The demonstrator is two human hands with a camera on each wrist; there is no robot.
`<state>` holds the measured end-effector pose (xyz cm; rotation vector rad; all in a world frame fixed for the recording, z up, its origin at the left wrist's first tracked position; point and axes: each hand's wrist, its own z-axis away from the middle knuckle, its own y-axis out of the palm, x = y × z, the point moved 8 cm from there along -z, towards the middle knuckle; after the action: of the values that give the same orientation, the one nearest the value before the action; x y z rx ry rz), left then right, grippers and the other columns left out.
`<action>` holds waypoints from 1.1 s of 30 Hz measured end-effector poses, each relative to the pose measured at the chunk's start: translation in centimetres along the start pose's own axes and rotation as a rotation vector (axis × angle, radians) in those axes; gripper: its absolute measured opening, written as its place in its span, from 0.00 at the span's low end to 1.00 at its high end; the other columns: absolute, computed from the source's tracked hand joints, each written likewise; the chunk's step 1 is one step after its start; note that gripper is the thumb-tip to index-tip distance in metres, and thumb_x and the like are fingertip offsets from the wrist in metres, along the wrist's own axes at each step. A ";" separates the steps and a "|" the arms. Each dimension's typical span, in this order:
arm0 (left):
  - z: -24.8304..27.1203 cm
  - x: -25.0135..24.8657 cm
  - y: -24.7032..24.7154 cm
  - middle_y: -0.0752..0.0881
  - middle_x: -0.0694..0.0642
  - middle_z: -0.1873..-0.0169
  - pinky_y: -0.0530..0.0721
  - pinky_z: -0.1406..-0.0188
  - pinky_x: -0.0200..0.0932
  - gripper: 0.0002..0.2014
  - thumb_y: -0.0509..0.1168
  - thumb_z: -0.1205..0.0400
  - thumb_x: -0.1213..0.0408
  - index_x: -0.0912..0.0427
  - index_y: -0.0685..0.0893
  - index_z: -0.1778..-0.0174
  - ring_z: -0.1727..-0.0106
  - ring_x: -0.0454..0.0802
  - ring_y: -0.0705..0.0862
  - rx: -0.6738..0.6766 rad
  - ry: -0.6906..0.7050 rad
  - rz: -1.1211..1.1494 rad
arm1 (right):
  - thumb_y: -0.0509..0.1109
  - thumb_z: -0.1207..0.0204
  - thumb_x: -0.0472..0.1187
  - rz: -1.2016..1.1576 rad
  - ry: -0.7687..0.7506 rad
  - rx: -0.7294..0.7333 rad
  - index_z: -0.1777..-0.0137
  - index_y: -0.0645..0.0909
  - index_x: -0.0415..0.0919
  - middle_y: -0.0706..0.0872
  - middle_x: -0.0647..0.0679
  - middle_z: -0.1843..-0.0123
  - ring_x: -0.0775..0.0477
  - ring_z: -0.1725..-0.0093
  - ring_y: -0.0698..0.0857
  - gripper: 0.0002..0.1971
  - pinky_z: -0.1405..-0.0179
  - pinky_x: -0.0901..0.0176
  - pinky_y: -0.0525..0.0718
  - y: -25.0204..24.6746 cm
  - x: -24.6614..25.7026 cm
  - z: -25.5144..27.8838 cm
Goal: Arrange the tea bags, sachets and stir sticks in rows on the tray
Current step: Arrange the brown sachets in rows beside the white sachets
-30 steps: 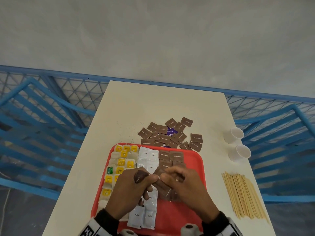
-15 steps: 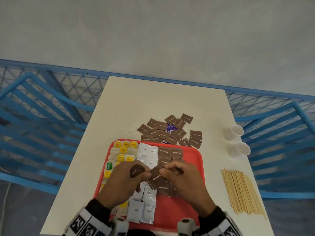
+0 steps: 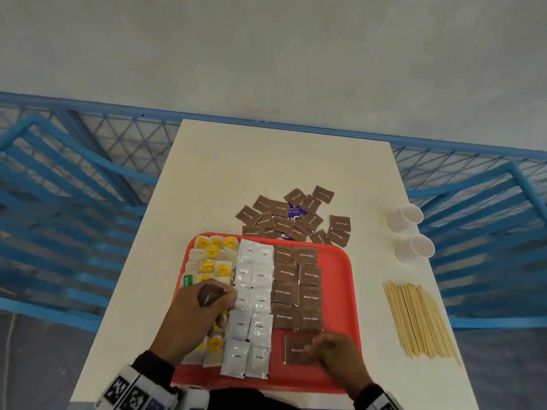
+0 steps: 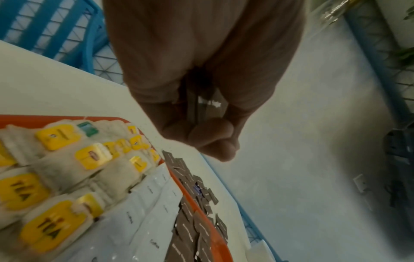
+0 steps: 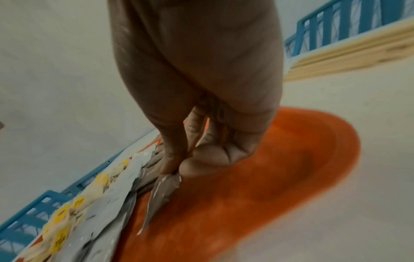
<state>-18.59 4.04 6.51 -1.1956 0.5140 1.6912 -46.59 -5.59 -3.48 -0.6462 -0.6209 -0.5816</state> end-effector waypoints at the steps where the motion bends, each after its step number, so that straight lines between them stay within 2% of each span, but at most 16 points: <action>1: 0.0 0.4 -0.1 0.90 0.63 0.67 0.80 0.80 0.42 0.03 0.72 0.19 0.68 0.62 0.90 0.55 0.75 0.51 0.83 0.000 -0.025 0.012 | 0.82 0.32 0.36 0.033 0.008 0.000 0.75 0.83 0.42 0.82 0.50 0.79 0.57 0.78 0.75 0.14 0.73 0.64 0.72 0.7 -0.7 -0.5; 5: 0.5 1.8 0.7 0.91 0.65 0.59 0.83 0.74 0.44 0.06 0.67 0.16 0.67 0.64 0.87 0.48 0.69 0.54 0.87 0.076 -0.157 0.142 | 0.80 0.33 0.42 0.170 -0.002 -0.019 0.83 0.81 0.52 0.82 0.58 0.81 0.61 0.79 0.76 0.19 0.72 0.65 0.75 2.2 -1.0 -2.3; 8: 0.4 2.7 1.1 0.92 0.65 0.53 0.88 0.66 0.49 0.09 0.60 0.12 0.72 0.64 0.84 0.40 0.60 0.61 0.91 0.120 -0.237 0.264 | 0.71 0.41 0.55 0.245 -0.035 -0.025 0.82 0.83 0.53 0.86 0.58 0.77 0.60 0.73 0.83 0.12 0.70 0.69 0.76 2.6 0.1 -2.7; 9: 0.2 2.8 1.2 0.92 0.64 0.51 0.89 0.64 0.50 0.11 0.58 0.12 0.74 0.64 0.83 0.38 0.56 0.63 0.92 0.134 -0.248 0.284 | 0.68 0.42 0.54 0.246 -0.030 -0.020 0.80 0.86 0.52 0.88 0.56 0.74 0.59 0.70 0.85 0.11 0.70 0.71 0.77 2.8 0.2 -2.9; 11: 0.1 2.8 1.4 0.92 0.62 0.47 0.92 0.60 0.50 0.13 0.56 0.11 0.75 0.63 0.82 0.36 0.49 0.63 0.92 0.159 -0.247 0.326 | 0.73 0.36 0.47 0.281 -0.003 -0.020 0.76 0.88 0.50 0.89 0.54 0.73 0.60 0.69 0.86 0.10 0.70 0.74 0.77 3.1 0.3 -3.1; 14: 0.1 2.5 1.8 0.91 0.61 0.43 0.93 0.55 0.53 0.12 0.55 0.10 0.71 0.64 0.80 0.34 0.44 0.62 0.91 0.178 -0.232 0.376 | 0.78 0.34 0.45 0.269 0.030 -0.058 0.81 0.86 0.50 0.84 0.59 0.80 0.66 0.74 0.83 0.14 0.70 0.76 0.77 3.0 0.3 -3.2; 16: 0.1 2.6 2.1 0.91 0.61 0.43 0.93 0.54 0.55 0.13 0.54 0.10 0.66 0.65 0.81 0.35 0.43 0.61 0.91 0.167 -0.258 0.406 | 0.80 0.35 0.46 0.262 0.039 -0.068 0.82 0.84 0.51 0.83 0.60 0.81 0.66 0.77 0.81 0.15 0.70 0.73 0.78 2.5 0.7 -2.7; 18: 0.1 2.6 2.5 0.91 0.62 0.44 0.92 0.52 0.59 0.16 0.54 0.09 0.62 0.66 0.83 0.36 0.43 0.61 0.91 0.153 -0.303 0.435 | 0.81 0.34 0.47 0.243 0.005 -0.111 0.80 0.84 0.46 0.85 0.57 0.77 0.63 0.78 0.79 0.16 0.73 0.74 0.76 1.2 1.9 -2.0; 20: 0.0 2.2 3.1 0.91 0.64 0.43 0.91 0.48 0.62 0.18 0.54 0.10 0.60 0.67 0.84 0.38 0.42 0.62 0.91 0.171 -0.334 0.486 | 0.82 0.32 0.49 0.194 -0.125 -0.167 0.75 0.82 0.41 0.89 0.54 0.69 0.61 0.73 0.82 0.17 0.71 0.74 0.76 0.0 5.2 -0.9; 21: 0.1 2.0 3.6 0.91 0.64 0.43 0.90 0.47 0.63 0.18 0.54 0.10 0.60 0.67 0.85 0.38 0.41 0.62 0.90 0.195 -0.340 0.509 | 0.81 0.31 0.50 0.149 -0.206 -0.166 0.72 0.84 0.42 0.90 0.54 0.67 0.62 0.70 0.84 0.16 0.69 0.73 0.77 -0.3 7.5 0.0; 24: 0.3 1.0 5.2 0.89 0.65 0.40 0.85 0.40 0.69 0.19 0.56 0.11 0.58 0.66 0.87 0.38 0.37 0.62 0.88 0.285 -0.326 0.512 | 0.79 0.31 0.56 0.007 -0.359 0.035 0.58 0.89 0.48 0.92 0.54 0.61 0.58 0.62 0.89 0.12 0.62 0.69 0.83 1.3 13.7 2.1; 26: 0.4 0.2 6.1 0.89 0.65 0.39 0.83 0.36 0.71 0.19 0.57 0.12 0.56 0.60 0.89 0.37 0.36 0.64 0.86 0.341 -0.295 0.466 | 0.80 0.32 0.55 -0.061 -0.368 0.058 0.56 0.89 0.48 0.92 0.50 0.61 0.53 0.62 0.90 0.12 0.62 0.64 0.85 1.9 15.4 2.6; 29: 0.3 -0.7 6.5 0.91 0.60 0.42 0.88 0.41 0.63 0.16 0.59 0.12 0.55 0.53 0.89 0.36 0.41 0.57 0.89 0.368 -0.237 0.371 | 0.80 0.28 0.45 -0.204 -0.377 0.010 0.60 0.89 0.41 0.91 0.44 0.65 0.51 0.69 0.86 0.08 0.68 0.64 0.82 1.4 15.9 2.8; 31: 0.4 -1.1 6.4 0.93 0.59 0.49 0.90 0.51 0.53 0.12 0.65 0.14 0.58 0.55 0.90 0.41 0.47 0.55 0.92 0.356 -0.157 0.250 | 0.79 0.26 0.42 -0.319 -0.364 -0.005 0.61 0.88 0.38 0.90 0.43 0.68 0.51 0.72 0.84 0.08 0.71 0.65 0.80 0.8 15.6 3.0; 33: 0.4 -1.4 6.4 0.93 0.63 0.56 0.89 0.58 0.48 0.06 0.70 0.18 0.65 0.62 0.91 0.49 0.57 0.56 0.92 0.329 -0.087 0.168 | 0.76 0.24 0.41 -0.460 -0.314 0.002 0.63 0.86 0.37 0.88 0.43 0.70 0.53 0.74 0.81 0.09 0.75 0.66 0.77 0.3 15.1 2.9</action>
<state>-24.33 0.86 6.76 -0.8568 0.8217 1.7093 -37.23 -7.81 8.52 -0.5997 -1.0795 -0.9154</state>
